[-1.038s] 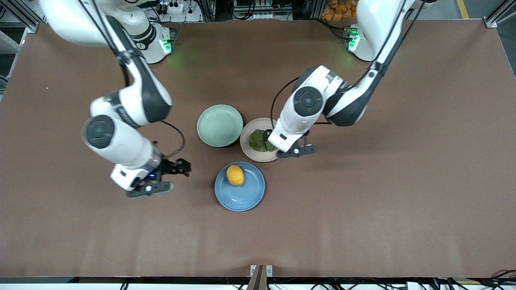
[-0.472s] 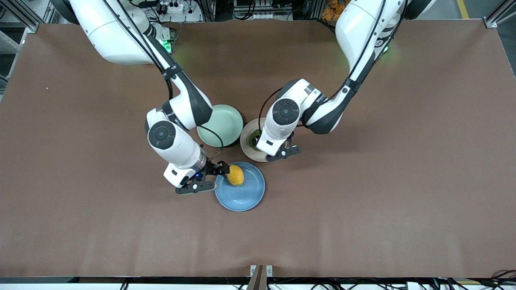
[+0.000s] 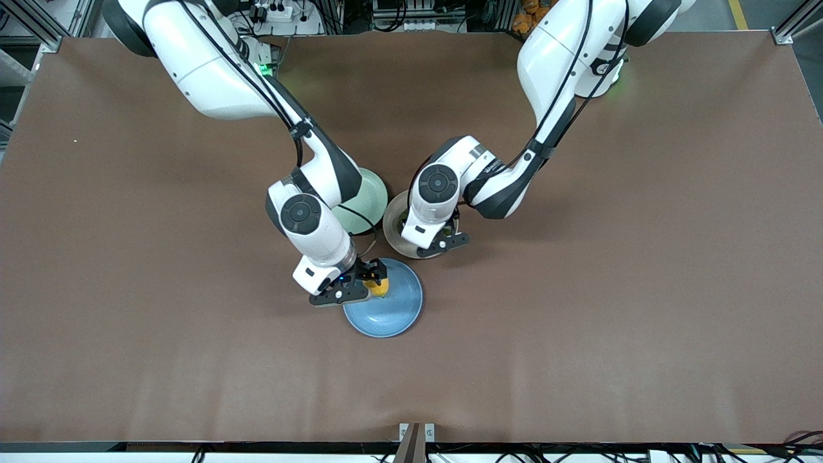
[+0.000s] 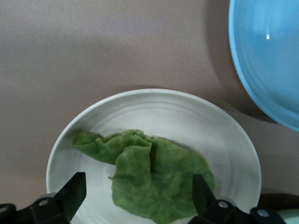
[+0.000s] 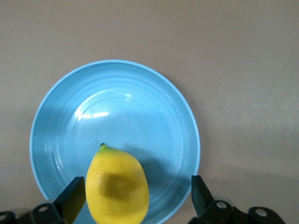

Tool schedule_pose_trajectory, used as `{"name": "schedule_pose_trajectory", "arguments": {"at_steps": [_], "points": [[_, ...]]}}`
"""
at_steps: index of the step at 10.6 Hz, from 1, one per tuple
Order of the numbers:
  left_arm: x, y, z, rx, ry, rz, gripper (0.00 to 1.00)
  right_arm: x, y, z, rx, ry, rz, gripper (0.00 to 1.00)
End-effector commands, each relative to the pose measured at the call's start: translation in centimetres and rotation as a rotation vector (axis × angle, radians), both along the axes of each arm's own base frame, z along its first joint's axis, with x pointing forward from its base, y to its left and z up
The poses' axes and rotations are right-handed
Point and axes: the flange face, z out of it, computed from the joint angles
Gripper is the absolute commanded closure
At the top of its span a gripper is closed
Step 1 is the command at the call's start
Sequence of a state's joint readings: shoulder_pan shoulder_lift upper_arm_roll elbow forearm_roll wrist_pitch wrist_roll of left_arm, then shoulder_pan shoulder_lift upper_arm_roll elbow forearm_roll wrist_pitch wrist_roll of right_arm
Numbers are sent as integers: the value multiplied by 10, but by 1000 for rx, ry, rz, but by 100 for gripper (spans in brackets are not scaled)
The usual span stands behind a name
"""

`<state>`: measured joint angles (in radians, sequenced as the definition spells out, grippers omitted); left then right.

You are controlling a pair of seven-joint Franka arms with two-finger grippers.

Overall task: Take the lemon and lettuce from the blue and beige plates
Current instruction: 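Grasp the lemon with the right gripper while the left gripper grasps the lettuce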

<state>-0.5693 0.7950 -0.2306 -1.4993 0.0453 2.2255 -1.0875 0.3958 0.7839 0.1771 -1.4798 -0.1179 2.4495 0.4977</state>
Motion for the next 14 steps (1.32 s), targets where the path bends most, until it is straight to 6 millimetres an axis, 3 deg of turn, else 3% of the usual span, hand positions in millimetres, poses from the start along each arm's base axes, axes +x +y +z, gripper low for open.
{"name": "schedule_pose_trajectory", "arguments": {"at_steps": [1, 5, 7, 8, 10, 11, 14], "points": [[0, -11, -9, 0, -50, 21, 0, -8, 18, -20, -1, -4, -14, 0], [-1, -12, -26, -6, -68, 29, 0, -20, 33, -34, -41, -29, -18, 1], [-1, -15, -25, -11, -76, 25, 0, -20, 33, -36, -45, -27, -10, 48], [1, -13, -26, -5, -89, 20, 0, -20, 31, -37, -49, -23, -11, 60], [1, -13, -27, 6, -98, 67, 86, -18, 29, -37, -51, -21, -16, 74], [1, -13, -26, 8, -99, 70, 100, -18, 28, -35, -51, -20, -17, 78], [1, -14, -20, 5, -103, 71, 100, -15, 20, -18, -74, 33, -29, 83]]}}
